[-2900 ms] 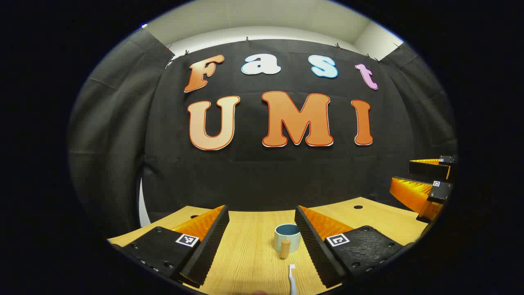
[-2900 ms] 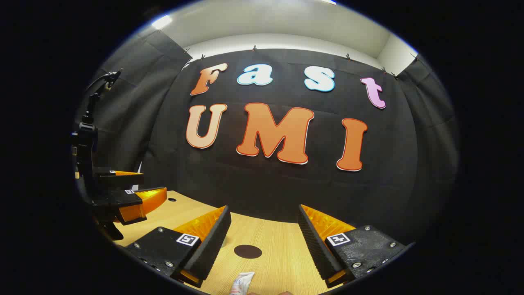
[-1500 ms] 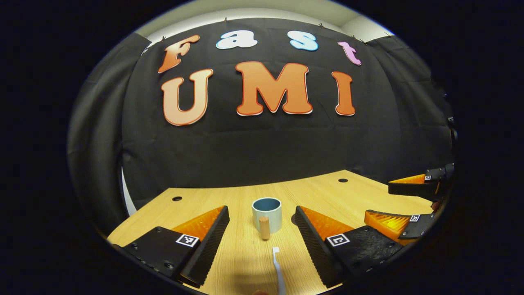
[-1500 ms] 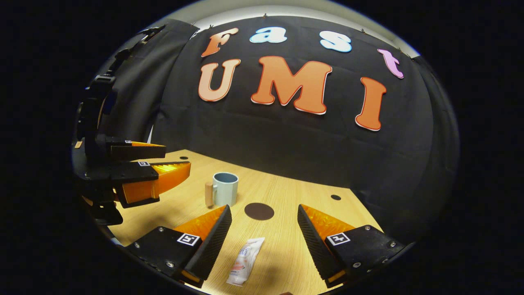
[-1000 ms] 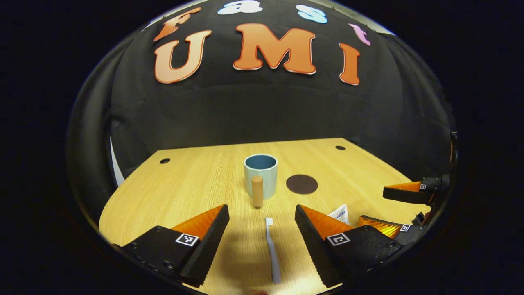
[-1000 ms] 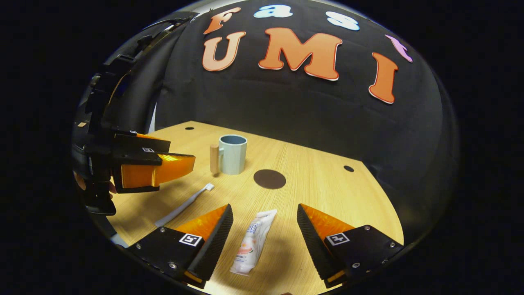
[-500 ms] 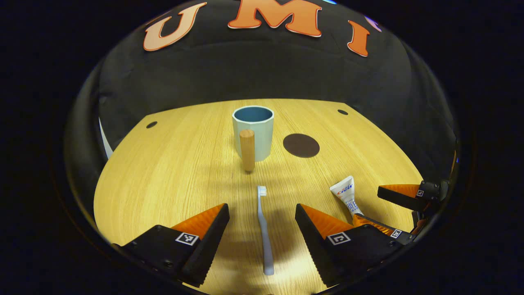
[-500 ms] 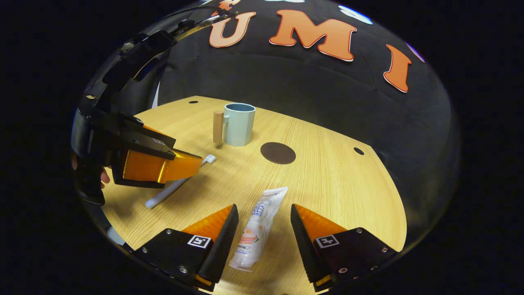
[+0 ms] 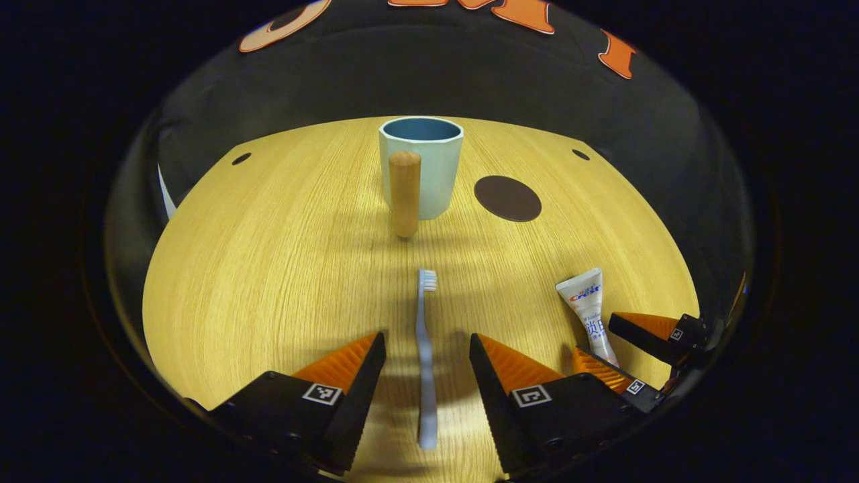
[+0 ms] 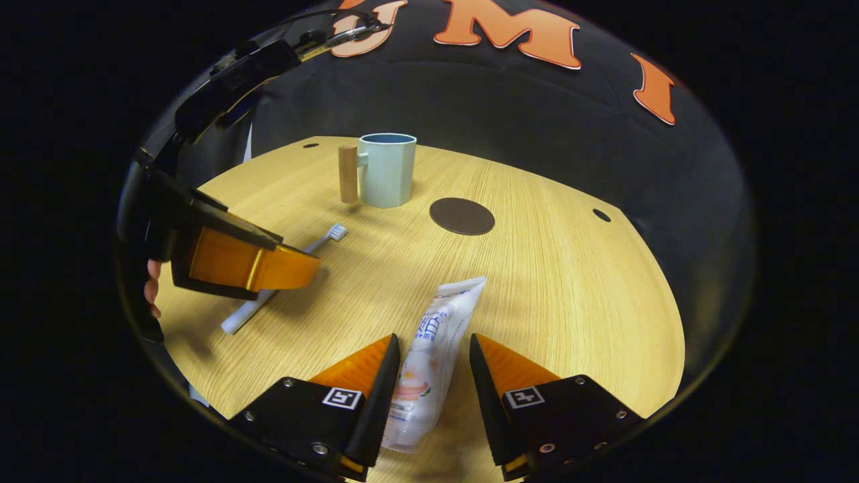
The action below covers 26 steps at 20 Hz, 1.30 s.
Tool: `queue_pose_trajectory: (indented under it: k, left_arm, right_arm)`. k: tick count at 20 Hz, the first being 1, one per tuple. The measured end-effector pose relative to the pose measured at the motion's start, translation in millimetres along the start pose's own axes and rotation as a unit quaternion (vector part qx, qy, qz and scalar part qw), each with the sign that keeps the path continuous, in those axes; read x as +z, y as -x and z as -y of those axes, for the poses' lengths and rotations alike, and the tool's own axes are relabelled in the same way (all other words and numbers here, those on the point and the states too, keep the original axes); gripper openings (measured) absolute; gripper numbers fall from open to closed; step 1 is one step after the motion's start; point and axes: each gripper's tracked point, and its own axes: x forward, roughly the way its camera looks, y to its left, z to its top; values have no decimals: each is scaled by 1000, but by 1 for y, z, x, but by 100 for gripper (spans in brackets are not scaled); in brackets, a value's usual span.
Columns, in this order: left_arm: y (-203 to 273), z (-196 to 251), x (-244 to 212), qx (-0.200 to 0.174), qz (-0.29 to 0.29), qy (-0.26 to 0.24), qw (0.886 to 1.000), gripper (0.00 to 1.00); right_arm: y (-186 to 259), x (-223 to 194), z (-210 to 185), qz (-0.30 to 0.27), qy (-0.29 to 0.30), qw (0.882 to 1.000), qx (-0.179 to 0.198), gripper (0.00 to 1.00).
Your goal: Put the toothbrush and toothpaste on the desktop into the cup, then pick up the cup and place it on the coaster on the desktop.
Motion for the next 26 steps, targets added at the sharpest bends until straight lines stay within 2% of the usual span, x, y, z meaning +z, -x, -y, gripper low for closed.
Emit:
queue_pose_trajectory:
  k: [4, 5, 6, 7, 8, 9, 10, 11, 12, 16, 18, 26]
  left_arm:
    - [-2, -7, 1, 27, -6, 6, 1000, 63]
    - [0, -11, 4, 38, -7, 3, 999, 53]
    - [-1, -13, 7, 40, -8, 9, 999, 45]
    - [-1, -14, 11, 41, -12, 13, 999, 30]
    - [1, -17, 16, 43, -11, 21, 999, 25]
    - [-1, -15, 23, 39, -13, 23, 999, 12]
    - [-6, -15, 16, 37, -9, 23, 999, 12]
    - [1, -15, 21, 33, -3, 22, 999, 9]
    - [-5, -15, 23, 28, 3, 25, 999, 10]
    - [-3, -13, 26, -2, 28, 20, 999, 7]
    - [-4, -14, 26, -7, 39, 17, 999, 5]
    - [3, -13, 32, -32, 99, 1, 995, 3]
  right_arm:
    - [-5, 2, -3, -7, -27, 1000, 8, 61]
    - [-7, 4, -4, -6, -30, 1000, 8, 53]
    - [-4, 3, -3, -6, -28, 1000, 9, 48]
    - [-6, 4, -2, -4, -28, 1000, 8, 47]
    - [-6, 4, 0, -5, -31, 999, 6, 41]
    - [-9, 3, 5, -5, -34, 999, -1, 42]
    - [-9, 4, 5, -6, -44, 999, 3, 25]
    - [-10, 4, 5, -7, -53, 999, 9, 19]
    - [-12, 5, 6, -6, -63, 998, 12, 20]
    - [-8, 7, 6, -6, -106, 994, 36, 11]
    - [-9, 7, 6, -4, -120, 992, 42, 10]
    - [3, 34, 0, 52, -122, 989, 65, 9]
